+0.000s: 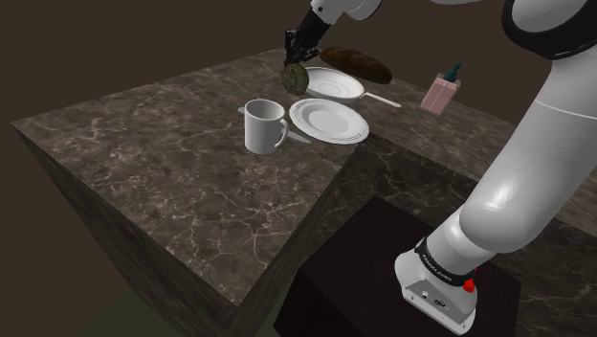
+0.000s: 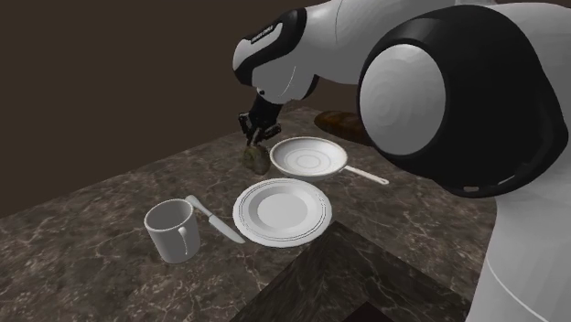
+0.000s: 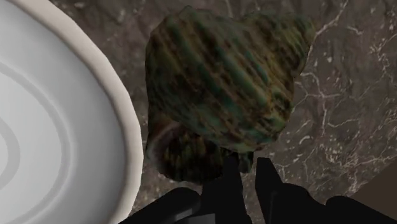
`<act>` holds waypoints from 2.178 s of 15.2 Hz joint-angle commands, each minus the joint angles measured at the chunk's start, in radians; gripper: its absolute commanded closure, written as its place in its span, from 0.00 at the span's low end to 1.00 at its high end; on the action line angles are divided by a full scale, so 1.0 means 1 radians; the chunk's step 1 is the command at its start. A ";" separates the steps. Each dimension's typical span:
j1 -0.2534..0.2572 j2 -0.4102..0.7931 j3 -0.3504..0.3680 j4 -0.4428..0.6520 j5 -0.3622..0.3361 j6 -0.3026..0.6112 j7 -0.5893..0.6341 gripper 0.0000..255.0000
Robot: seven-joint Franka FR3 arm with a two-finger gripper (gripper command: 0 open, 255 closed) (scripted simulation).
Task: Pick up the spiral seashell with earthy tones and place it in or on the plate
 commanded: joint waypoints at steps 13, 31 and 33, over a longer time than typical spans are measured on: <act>-0.044 0.188 0.050 0.364 -0.010 -0.370 -0.313 0.00; -0.027 0.201 0.058 0.302 -0.006 -0.292 -0.320 1.00; -0.027 0.201 0.058 0.302 -0.006 -0.292 -0.320 1.00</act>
